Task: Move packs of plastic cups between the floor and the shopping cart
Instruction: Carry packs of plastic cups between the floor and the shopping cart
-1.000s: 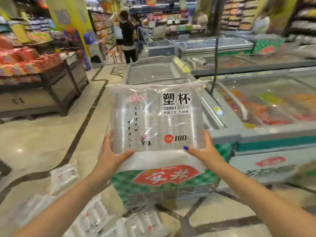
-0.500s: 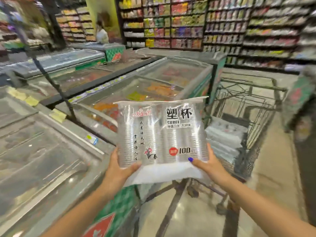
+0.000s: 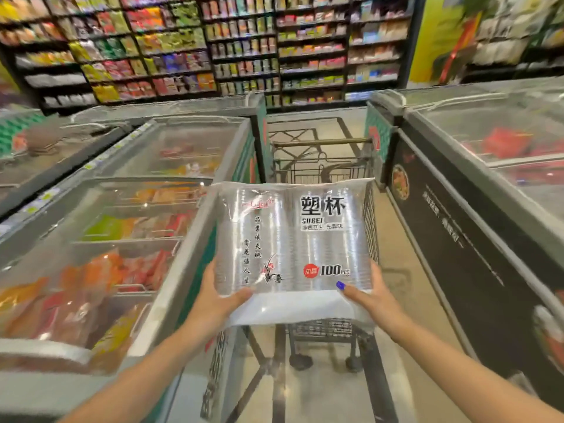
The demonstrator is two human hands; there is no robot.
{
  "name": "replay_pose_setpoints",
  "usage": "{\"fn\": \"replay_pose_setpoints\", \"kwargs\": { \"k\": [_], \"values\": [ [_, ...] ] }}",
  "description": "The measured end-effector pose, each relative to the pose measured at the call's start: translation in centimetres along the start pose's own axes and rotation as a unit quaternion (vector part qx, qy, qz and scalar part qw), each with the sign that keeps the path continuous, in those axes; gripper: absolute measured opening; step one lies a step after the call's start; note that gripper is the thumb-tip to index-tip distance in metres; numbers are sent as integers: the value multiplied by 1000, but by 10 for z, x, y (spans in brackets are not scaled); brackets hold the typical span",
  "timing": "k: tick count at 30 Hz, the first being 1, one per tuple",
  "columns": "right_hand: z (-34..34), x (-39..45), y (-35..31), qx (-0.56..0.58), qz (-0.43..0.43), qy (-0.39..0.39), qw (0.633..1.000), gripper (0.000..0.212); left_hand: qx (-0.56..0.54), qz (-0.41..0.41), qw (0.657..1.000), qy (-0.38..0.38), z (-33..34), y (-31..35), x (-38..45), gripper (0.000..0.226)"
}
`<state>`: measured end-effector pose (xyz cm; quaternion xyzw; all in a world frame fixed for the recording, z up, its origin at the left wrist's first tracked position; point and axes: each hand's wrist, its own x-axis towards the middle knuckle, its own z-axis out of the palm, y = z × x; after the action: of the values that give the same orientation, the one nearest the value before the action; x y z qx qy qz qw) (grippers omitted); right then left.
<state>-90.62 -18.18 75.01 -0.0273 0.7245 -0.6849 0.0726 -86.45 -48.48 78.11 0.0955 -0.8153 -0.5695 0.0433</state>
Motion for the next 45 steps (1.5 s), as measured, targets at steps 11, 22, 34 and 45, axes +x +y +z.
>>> {"fn": "replay_pose_setpoints", "kwargs": {
  "k": [11, 22, 34, 45],
  "values": [
    [-75, 156, 28, -22, 54, 70, 996, 97, 42, -45, 994, -85, 101, 4, 189, 119],
    [-125, 348, 81, -57, 134, 20, 989, 86, 90, -140, 977, -131, 176, -20, 371, 115],
    [-94, 447, 196, -12, 211, 56, 976, 63, 102, -210, 961, -147, 220, -124, 490, 91],
    [-77, 484, 257, -74, 296, 113, 946, 80, 94, -249, 960, -85, 258, -183, 511, 72]
  ]
}}
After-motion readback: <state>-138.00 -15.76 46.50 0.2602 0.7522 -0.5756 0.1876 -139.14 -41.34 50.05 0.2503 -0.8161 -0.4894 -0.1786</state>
